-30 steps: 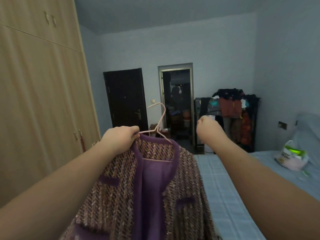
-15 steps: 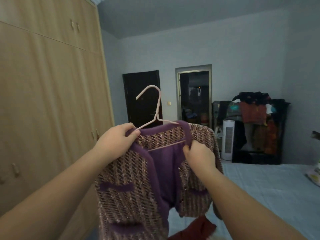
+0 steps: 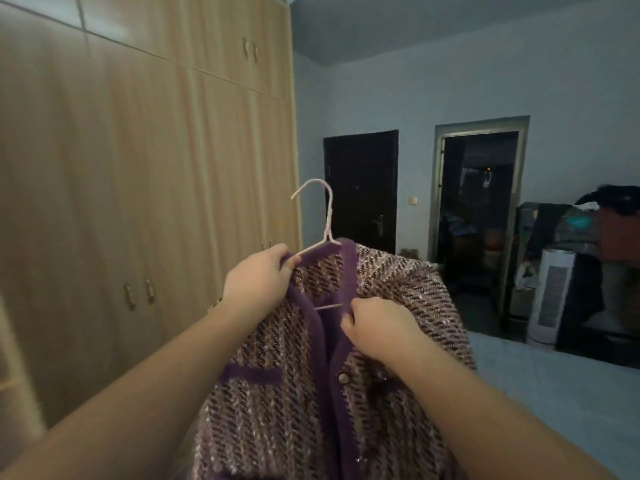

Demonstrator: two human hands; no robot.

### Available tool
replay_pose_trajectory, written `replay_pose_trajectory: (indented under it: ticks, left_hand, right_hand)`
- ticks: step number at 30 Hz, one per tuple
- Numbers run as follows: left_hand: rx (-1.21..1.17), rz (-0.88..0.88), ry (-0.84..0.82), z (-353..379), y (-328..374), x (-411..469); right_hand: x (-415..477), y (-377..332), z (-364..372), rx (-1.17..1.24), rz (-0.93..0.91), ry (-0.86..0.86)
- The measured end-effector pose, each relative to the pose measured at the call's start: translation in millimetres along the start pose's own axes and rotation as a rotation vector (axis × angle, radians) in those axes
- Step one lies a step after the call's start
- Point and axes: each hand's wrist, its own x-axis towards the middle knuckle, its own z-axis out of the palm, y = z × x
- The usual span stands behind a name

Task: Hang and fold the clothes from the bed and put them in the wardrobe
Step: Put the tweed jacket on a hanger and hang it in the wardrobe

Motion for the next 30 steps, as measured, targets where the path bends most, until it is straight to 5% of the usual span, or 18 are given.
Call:
replay_pose_trajectory:
  ticks: [2,6,12,20,28,30]
  left_hand:
    - [0.078,0.016,0.056,-22,-20,-10]
    - [0.084,0.065,0.105,-78,-80,-29]
    - [0.143,0.039,0.173,-162,-179,-72]
    - [0.11,0.042,-0.1,-267,-332,-123]
    - [0.327,-0.306,0.068,-391,-492,-184]
    - [0.351,-0.343,0.08,-412,-522,-198]
  right_hand:
    - [0,-10,-7,0.007,0.03,-0.053]
    - [9,-39,-40,0.231,-0.033,0.392]
    - [21,-138,-28,0.296,-0.354,0.064]
    - [36,-332,4,0.128,-0.509,0.247]
    - [38,-528,49,0.222,-0.74,-0.043]
    - [39,-568,59,0.204,-0.762,0.004]
